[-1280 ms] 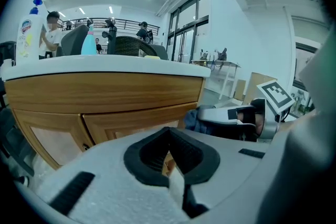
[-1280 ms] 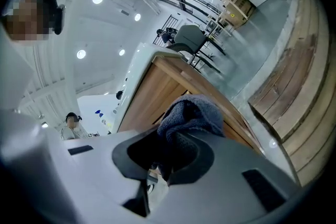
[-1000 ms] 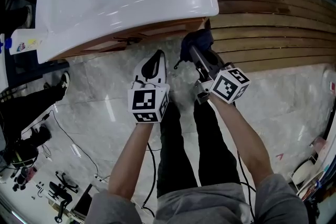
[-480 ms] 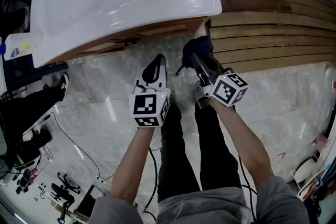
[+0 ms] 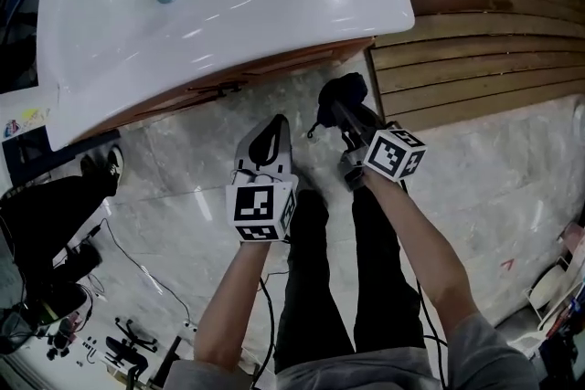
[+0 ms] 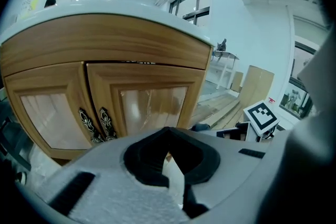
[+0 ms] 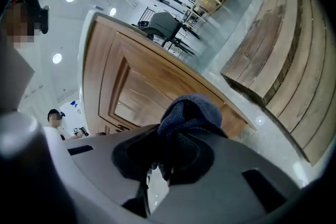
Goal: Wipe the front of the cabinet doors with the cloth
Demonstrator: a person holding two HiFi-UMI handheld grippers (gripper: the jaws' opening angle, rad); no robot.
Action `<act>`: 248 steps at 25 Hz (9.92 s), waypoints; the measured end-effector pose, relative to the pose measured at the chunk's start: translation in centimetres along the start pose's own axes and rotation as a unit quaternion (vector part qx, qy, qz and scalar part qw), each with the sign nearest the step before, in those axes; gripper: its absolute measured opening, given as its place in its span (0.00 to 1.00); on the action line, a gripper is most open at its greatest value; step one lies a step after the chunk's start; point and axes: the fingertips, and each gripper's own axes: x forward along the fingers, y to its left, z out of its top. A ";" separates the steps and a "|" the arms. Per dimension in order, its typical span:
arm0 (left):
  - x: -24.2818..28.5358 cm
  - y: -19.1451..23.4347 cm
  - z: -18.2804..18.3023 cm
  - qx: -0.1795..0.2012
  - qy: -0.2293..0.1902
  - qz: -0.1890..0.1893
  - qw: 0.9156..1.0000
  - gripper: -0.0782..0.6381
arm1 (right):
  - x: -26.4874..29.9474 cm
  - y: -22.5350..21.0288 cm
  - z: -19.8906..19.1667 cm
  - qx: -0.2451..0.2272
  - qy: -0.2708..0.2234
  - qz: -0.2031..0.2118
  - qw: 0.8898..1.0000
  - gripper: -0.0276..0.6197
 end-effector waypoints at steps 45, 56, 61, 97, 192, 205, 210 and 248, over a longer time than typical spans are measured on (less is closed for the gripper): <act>4.7 5.7 -3.7 0.036 0.022 -0.045 0.998 0.12 | 10.0 -1.5 -0.8 0.078 -0.082 0.033 0.993 0.10; 2.6 5.1 -0.4 0.021 0.023 -0.025 0.999 0.12 | 8.8 1.1 1.3 0.074 -0.059 0.029 0.995 0.10; 1.9 4.9 0.6 0.014 0.021 -0.015 1.000 0.12 | 8.4 2.1 1.9 0.077 -0.052 0.035 0.995 0.10; -4.9 1.8 4.4 0.001 -0.023 0.030 0.999 0.12 | 2.5 14.4 7.7 0.022 -0.068 0.132 0.989 0.10; -1.8 13.6 -7.6 -0.036 0.008 0.059 0.998 0.12 | 16.3 2.1 -9.2 0.084 -0.002 0.035 0.996 0.10; -3.0 12.9 -6.4 -0.037 0.017 0.055 0.998 0.12 | 15.5 4.4 -6.8 0.090 -0.008 0.044 0.995 0.10; -3.3 12.8 -5.5 -0.040 0.014 0.057 0.997 0.12 | 15.1 5.3 -6.3 0.088 -0.005 0.046 0.995 0.10; -8.4 9.5 0.8 -0.039 -0.023 0.064 0.997 0.12 | 9.3 18.7 0.2 0.042 -0.040 0.148 0.987 0.10</act>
